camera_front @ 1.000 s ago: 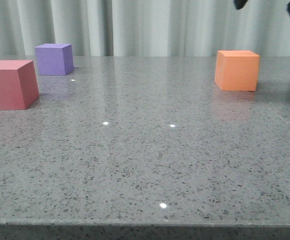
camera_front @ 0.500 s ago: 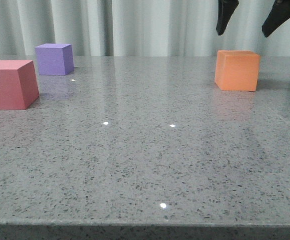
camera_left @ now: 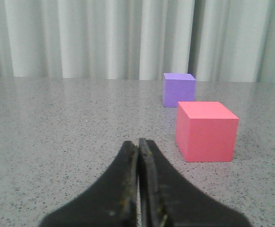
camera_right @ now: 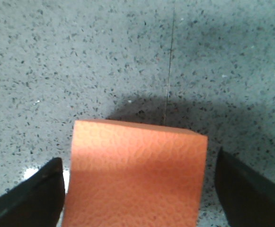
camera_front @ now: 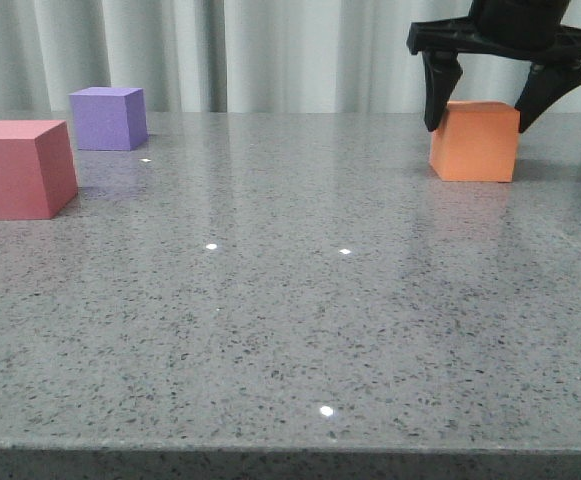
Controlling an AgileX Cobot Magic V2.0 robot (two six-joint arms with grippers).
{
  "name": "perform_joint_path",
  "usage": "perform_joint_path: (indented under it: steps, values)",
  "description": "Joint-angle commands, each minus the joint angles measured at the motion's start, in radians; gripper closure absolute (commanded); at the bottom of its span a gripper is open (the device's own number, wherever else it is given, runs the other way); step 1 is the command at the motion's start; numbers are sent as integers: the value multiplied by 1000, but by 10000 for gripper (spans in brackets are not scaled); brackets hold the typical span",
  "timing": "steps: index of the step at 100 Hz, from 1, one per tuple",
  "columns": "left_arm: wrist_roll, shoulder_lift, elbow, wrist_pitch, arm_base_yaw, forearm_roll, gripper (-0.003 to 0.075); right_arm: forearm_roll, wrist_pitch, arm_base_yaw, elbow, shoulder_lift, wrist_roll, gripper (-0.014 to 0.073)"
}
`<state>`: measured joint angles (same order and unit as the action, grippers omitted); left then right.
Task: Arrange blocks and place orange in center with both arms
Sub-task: 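Lower the right gripper over the orange cube and close on it, then carry the orange cube toward the middle and set it down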
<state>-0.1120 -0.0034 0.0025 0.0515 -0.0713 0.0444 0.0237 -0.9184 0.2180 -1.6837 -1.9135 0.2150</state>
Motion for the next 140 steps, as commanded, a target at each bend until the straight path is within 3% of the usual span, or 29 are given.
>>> perform_joint_path:
  steps: [1,10,17,33,50,83,108,140]
  values:
    - [-8,-37,42,-80,-1,-5,741,5,22,-2,-34,37,12,72]
    - [-8,-37,42,-80,-1,-5,741,3,13,-2,-34,33,23,200]
    - [-8,-37,42,-80,-1,-5,741,-11,13,-2,-36,34,23,244]
    - [-8,-37,42,-80,-1,-5,741,-97,3,14,-70,51,23,243]
    - [-8,-37,42,-80,-1,-5,741,-102,-5,103,-162,47,66,243]
    - [-8,-37,42,-80,-1,-5,741,56,-61,314,-454,-116,231,243]
    - [-8,-37,42,-80,-1,-5,741,162,-192,389,-685,-269,341,243]
    - [-8,-37,42,-80,-1,-5,741,162,-188,411,-721,-331,358,243]
